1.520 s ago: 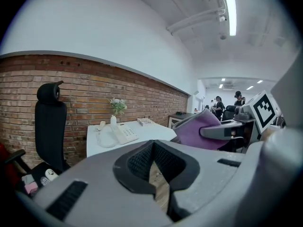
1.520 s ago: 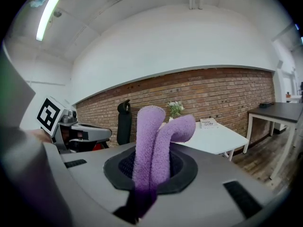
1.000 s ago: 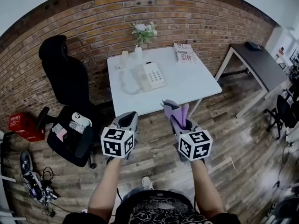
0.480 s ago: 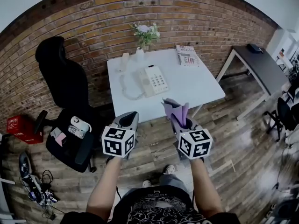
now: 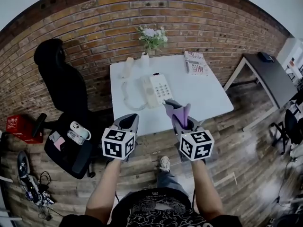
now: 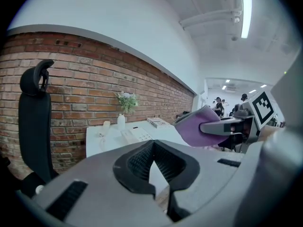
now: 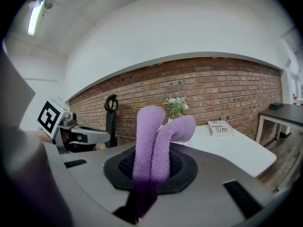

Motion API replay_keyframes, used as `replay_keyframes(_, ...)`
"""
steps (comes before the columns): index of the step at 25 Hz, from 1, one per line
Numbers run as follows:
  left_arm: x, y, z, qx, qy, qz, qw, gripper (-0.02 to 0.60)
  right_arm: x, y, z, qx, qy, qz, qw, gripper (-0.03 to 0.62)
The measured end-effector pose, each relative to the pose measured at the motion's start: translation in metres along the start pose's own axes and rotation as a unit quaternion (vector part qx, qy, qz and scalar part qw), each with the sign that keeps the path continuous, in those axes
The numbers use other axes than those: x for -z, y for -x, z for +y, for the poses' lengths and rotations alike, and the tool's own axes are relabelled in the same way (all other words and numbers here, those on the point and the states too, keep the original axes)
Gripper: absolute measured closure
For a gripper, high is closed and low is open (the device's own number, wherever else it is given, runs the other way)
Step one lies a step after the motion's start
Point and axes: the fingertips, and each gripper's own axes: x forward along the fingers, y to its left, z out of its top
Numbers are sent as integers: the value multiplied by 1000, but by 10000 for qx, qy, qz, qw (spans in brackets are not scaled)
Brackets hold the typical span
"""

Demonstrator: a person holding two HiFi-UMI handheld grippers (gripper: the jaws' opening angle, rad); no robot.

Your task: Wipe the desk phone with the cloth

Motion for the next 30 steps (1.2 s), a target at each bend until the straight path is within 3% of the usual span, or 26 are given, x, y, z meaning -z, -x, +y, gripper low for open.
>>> replay_keyframes(11, -30, -103, 32, -401, 265, 109, 9988, 575, -28, -93, -77, -488, 203, 269, 9982, 546)
replay_keyframes(18, -34, -148, 57, -788, 481, 228, 9955, 575, -33, -160, -117, -878, 654, 600, 9922, 546)
replay_keyframes(30, -20, -192, 105, -1375, 847, 356, 9862, 575, -43, -265, -141, -1423, 1333, 824, 9773, 547)
